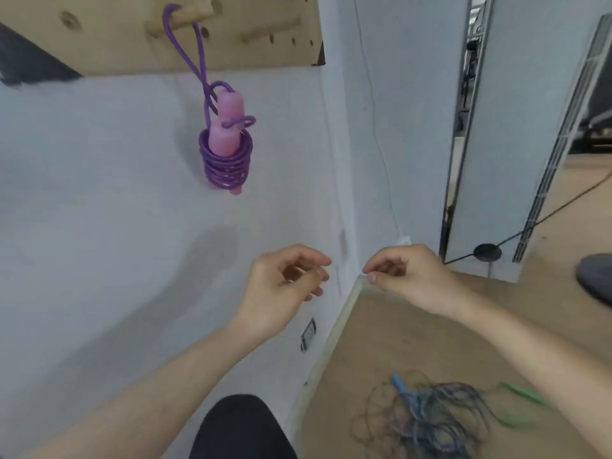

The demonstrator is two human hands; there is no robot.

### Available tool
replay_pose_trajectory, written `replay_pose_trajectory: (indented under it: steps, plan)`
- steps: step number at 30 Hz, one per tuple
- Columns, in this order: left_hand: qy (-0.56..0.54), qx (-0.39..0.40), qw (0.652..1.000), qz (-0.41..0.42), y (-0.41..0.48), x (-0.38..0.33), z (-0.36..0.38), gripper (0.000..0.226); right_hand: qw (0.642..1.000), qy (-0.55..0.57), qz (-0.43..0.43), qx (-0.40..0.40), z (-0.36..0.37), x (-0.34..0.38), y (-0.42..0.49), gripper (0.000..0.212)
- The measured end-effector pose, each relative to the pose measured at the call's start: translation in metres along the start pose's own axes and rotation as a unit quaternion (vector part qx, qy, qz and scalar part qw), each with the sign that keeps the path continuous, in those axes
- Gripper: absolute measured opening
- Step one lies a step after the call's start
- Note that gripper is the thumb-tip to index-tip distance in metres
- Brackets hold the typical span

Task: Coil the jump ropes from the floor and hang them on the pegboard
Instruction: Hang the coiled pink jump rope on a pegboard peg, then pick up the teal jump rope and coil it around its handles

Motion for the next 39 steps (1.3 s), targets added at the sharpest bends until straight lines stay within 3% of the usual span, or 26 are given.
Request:
replay_pose_trajectory:
  steps: [6,11,15,19,24,26,29,31,36,39]
  plan:
    - [0.064,0.2,0.975,-0.073,-0.028,0.1,0.153,0.014,0.979,-0.098,0.145,0.108,0.03,-0.143,-0.063,0.007]
    - [0.141,0.34,0.925,-0.099,-0.059,0.183,0.26,0.016,0.931,-0.157,0.256,0.21,0.065,-0.258,-0.127,0.005]
    - [0.165,0.417,0.881,-0.149,-0.098,0.265,0.32,0.016,0.902,-0.199,0.311,0.222,0.083,-0.327,-0.172,0.013]
    - [0.184,0.419,0.866,-0.201,-0.134,0.338,0.345,0.011,0.882,-0.164,0.382,0.222,0.104,-0.388,-0.207,0.011]
    - [0.19,0.369,0.87,-0.268,-0.17,0.418,0.361,0.008,0.865,-0.11,0.459,0.17,0.133,-0.444,-0.246,0.016]
    - [0.205,0.339,0.877,-0.27,-0.176,0.429,0.36,0.015,0.848,-0.068,0.504,0.149,0.152,-0.465,-0.262,0.009]
    - [0.229,0.332,0.868,-0.291,-0.194,0.458,0.357,0.028,0.825,-0.05,0.552,0.113,0.176,-0.494,-0.282,0.03]
    - [0.241,0.353,0.852,-0.304,-0.21,0.48,0.355,0.036,0.817,-0.025,0.57,0.081,0.189,-0.505,-0.287,0.032]
    - [0.234,0.378,0.847,-0.293,-0.22,0.496,0.354,0.029,0.771,0.085,0.627,-0.071,0.2,-0.529,-0.293,0.02]
    - [0.235,0.369,0.85,-0.293,-0.214,0.497,0.355,0.029,0.787,0.092,0.603,-0.089,0.193,-0.533,-0.283,0.027]
Point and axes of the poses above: each hand's wrist, its own y-axis towards the middle knuckle, its own z-axis out of the palm, x = y × z, the point moved 9 cm from there along y, towards the middle knuckle, and after that the axes turned 1 degree about z, right-handed, at the moved point
